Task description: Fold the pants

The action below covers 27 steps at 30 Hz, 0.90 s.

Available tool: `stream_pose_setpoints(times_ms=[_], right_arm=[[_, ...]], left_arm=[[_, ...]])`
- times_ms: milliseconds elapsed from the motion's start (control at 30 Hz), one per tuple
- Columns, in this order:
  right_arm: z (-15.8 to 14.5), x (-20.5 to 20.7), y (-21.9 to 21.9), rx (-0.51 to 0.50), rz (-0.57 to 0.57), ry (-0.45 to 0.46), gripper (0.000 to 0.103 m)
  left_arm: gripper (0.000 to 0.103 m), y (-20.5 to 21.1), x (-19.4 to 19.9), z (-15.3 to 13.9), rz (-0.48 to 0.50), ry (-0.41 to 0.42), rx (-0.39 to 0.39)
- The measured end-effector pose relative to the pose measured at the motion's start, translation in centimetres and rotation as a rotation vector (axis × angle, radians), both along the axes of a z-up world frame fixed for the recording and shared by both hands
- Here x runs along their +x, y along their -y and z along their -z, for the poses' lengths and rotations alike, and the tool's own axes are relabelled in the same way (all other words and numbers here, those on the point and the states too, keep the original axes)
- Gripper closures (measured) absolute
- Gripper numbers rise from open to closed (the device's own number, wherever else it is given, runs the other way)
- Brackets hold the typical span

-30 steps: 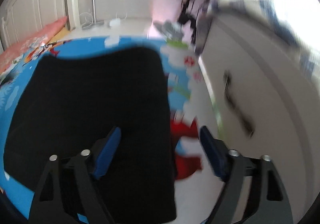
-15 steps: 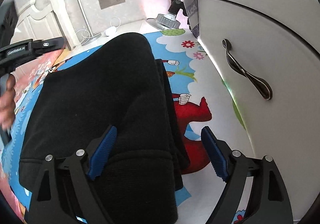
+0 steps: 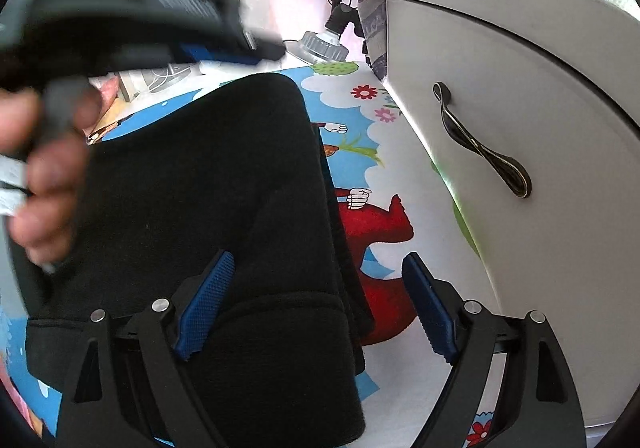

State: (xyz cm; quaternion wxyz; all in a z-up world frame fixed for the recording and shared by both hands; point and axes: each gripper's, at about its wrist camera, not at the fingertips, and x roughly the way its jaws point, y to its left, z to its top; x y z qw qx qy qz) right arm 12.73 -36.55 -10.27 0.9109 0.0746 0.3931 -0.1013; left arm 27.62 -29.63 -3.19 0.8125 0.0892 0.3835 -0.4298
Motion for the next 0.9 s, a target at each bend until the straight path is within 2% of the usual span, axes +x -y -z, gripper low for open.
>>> stream_pose_setpoints(times_ms=[67, 133, 200, 233, 300, 333, 433, 533, 567, 667, 700, 767, 800, 867, 900], right_arm=[[-0.1, 0.0, -0.1, -0.007, 0.004, -0.002, 0.022], [-0.1, 0.1, 0.0, -0.004, 0.006, -0.004, 0.022], [-0.1, 0.1, 0.0, -0.004, 0.003, -0.004, 0.022], [-0.1, 0.1, -0.1, -0.005, 0.003, -0.003, 0.022], [-0.1, 0.0, 0.0, -0.001, 0.004, -0.002, 0.022], [-0.1, 0.0, 0.0, 0.001, 0.006, 0.000, 0.022], [-0.1, -0.1, -0.1, 0.001, 0.006, 0.003, 0.022], [-0.2, -0.1, -0.3, -0.012, 0.010, 0.002, 0.022], [-0.2, -0.1, -0.3, -0.019, 0.011, 0.003, 0.020], [-0.6, -0.2, -0.5, -0.035, 0.013, 0.011, 0.018], [-1.1, -0.3, -0.7, -0.050, 0.012, 0.026, 0.018], [-3.0, -1.2, -0.9, -0.058, 0.015, 0.092, 0.014], [-3.8, -1.7, -0.9, -0.055, 0.021, 0.133, 0.013], [-5.5, -2.6, -1.0, -0.083, 0.065, 0.208, 0.011], [-6.2, -2.9, -1.3, -0.134, 0.110, 0.231, 0.011]], left_arm=[[0.086, 1.1, 0.6, 2.0, -0.009, -0.040, 0.057], [0.085, 2.1, 0.5, 4.3, -0.009, -0.004, 0.112], [0.085, 2.1, -0.2, 3.6, -0.019, 0.030, 0.126], [0.082, 1.7, -0.5, 2.9, -0.023, 0.031, 0.105], [0.076, -0.2, -1.8, 0.7, -0.031, 0.039, 0.014], [0.070, -1.3, -2.6, -0.2, -0.047, 0.049, -0.015], [0.069, -5.7, -5.9, -1.4, -0.159, 0.058, -0.057], [0.069, -9.4, -9.8, -0.6, -0.208, 0.038, -0.083], [0.069, -10.1, -10.7, 0.2, -0.209, 0.026, -0.067], [0.069, -10.6, -12.5, 5.0, -0.204, -0.068, 0.051], [0.069, -10.9, -13.2, 5.3, -0.217, -0.017, 0.022], [0.066, -10.3, -13.9, 5.2, -0.203, 0.049, 0.060], [0.063, -10.2, -13.8, 5.0, -0.200, 0.048, 0.058], [0.048, -10.9, -13.2, 4.8, -0.204, -0.018, -0.020], [0.047, -11.4, -13.2, 4.5, -0.210, -0.036, -0.050]])
